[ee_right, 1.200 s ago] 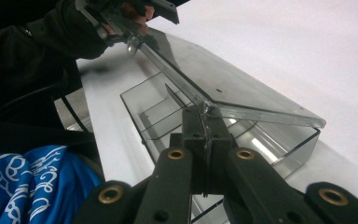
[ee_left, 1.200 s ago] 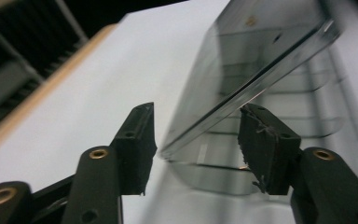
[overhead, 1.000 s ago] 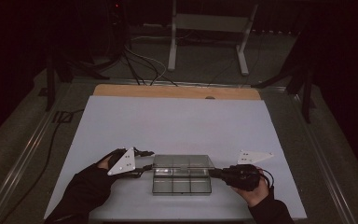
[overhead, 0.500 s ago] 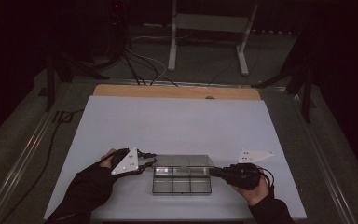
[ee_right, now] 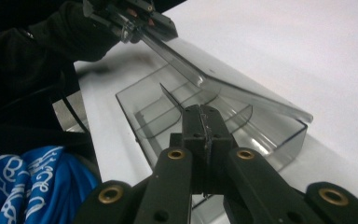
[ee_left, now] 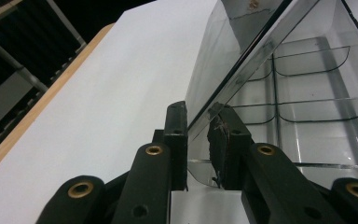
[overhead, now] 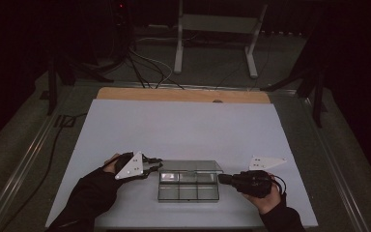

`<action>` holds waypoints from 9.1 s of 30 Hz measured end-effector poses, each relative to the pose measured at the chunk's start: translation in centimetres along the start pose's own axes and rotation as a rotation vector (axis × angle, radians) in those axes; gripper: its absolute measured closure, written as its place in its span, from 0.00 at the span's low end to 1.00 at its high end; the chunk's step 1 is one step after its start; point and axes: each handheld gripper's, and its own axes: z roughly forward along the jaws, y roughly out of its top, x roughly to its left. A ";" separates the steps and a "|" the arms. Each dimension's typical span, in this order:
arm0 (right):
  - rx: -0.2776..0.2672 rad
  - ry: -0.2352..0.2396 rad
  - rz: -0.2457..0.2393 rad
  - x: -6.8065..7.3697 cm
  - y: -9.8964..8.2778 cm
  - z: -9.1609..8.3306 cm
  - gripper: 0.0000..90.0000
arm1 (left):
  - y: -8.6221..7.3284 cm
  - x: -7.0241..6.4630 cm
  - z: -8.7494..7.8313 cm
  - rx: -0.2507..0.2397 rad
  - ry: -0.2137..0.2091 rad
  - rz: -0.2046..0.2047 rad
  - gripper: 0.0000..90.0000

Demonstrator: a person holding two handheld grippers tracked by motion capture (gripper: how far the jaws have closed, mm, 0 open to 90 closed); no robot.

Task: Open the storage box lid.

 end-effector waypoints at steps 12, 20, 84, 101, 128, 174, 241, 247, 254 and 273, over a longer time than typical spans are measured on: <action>0.067 -0.057 0.037 -2.1 -1.5 -0.3 0.78 | 0.0 0.2 0.0 0.006 -0.011 -0.019 0.89; 0.067 -0.147 0.016 -2.7 -1.6 0.3 0.45 | 0.0 0.3 -0.1 0.011 -0.022 -0.035 0.89; 0.006 -0.208 -0.085 -4.0 1.1 3.3 0.85 | 0.1 2.0 0.2 0.001 -0.026 -0.139 0.96; 0.000 -0.236 -0.055 -4.1 1.5 3.6 0.86 | 0.1 2.7 0.7 -0.004 -0.027 -0.224 0.97; 0.016 -0.285 0.022 -4.5 2.2 4.5 0.86 | 0.0 3.5 1.2 0.006 -0.016 -0.345 0.96; 0.037 -0.339 0.150 -5.9 2.5 6.4 0.83 | -0.6 4.6 2.8 0.061 0.002 -0.521 0.83; 0.082 -0.312 0.452 -7.5 1.8 7.8 0.67 | -1.2 5.3 4.8 0.218 -0.021 -0.838 0.53; 0.099 -0.323 0.456 -7.6 1.7 8.0 0.65 | -1.2 5.1 5.1 0.211 -0.044 -0.834 0.50; 0.080 -0.326 0.407 -7.3 1.9 7.8 0.54 | -0.5 5.1 4.1 0.106 -0.057 -0.791 0.38; -0.035 -0.285 0.232 -5.3 4.1 4.9 0.16 | 1.2 3.8 0.9 0.024 -0.030 -0.673 0.02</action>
